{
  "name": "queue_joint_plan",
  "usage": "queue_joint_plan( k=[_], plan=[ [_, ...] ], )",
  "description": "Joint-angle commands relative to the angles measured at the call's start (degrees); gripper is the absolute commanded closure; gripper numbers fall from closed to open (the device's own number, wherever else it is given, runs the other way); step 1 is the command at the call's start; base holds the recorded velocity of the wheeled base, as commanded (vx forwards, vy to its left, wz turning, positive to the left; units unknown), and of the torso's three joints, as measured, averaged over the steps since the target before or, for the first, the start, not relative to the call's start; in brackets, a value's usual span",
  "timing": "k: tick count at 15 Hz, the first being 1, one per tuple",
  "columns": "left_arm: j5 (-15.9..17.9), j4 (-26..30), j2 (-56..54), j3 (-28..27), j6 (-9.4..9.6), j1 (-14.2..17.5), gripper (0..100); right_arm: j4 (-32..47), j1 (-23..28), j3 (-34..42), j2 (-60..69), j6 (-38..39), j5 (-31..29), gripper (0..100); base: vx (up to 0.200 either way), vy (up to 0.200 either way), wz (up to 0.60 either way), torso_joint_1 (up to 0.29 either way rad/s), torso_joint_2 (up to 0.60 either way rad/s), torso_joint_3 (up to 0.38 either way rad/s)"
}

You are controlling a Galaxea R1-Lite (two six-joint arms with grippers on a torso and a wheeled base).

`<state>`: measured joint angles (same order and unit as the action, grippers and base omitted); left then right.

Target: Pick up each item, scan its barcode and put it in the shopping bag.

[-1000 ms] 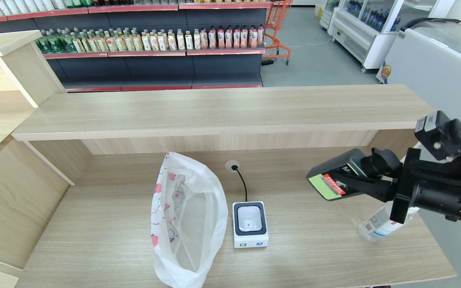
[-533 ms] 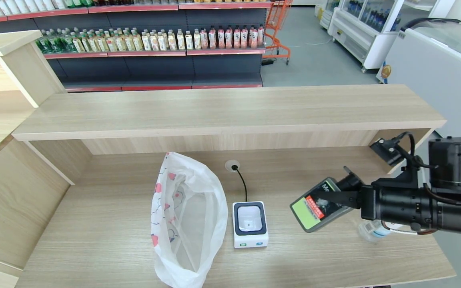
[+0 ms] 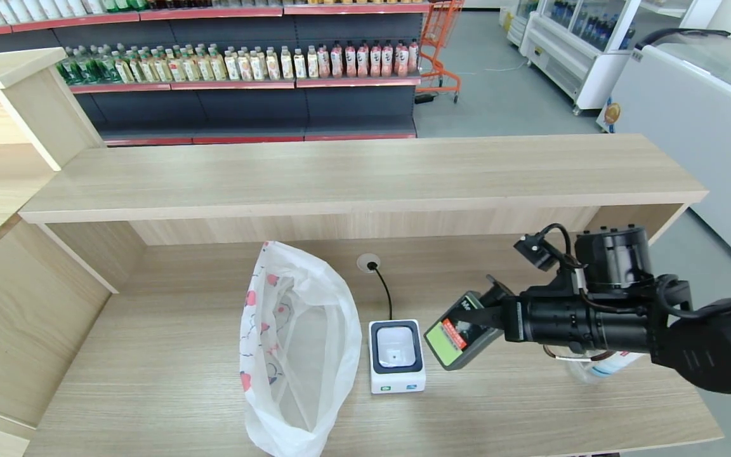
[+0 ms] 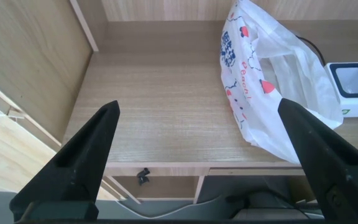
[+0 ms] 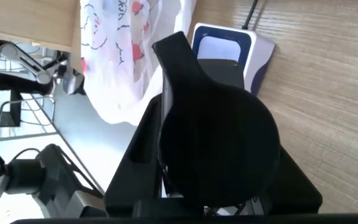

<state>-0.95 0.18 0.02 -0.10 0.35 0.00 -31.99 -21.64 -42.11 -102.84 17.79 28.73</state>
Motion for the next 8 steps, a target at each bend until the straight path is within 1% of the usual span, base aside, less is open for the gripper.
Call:
queue_joint_plan(
  k=[1,3,6,8],
  plan=[
    [0.0,0.0,0.0,0.1,0.00,0.0,0,-1.9,-1.8,-2.1,-6.2,0.0,-1.5,100,0.000,0.000,0.00,0.000,0.00,0.000],
    [0.0,0.0,0.0,0.0,0.00,0.0,0,-3.8,-3.5,-4.9,-10.4,0.0,-2.3,100,0.000,0.000,0.00,0.000,0.00,0.000],
    [0.0,0.0,0.0,0.0,0.00,0.0,0,-3.8,-5.3,-9.0,-14.9,-0.1,-2.7,100,0.000,0.000,0.00,0.000,0.00,0.000],
    [0.0,0.0,0.0,0.0,0.00,0.0,0,-3.8,-6.2,-11.0,-16.8,-0.1,-4.1,100,0.000,0.000,0.00,0.000,0.00,0.000]
  ],
)
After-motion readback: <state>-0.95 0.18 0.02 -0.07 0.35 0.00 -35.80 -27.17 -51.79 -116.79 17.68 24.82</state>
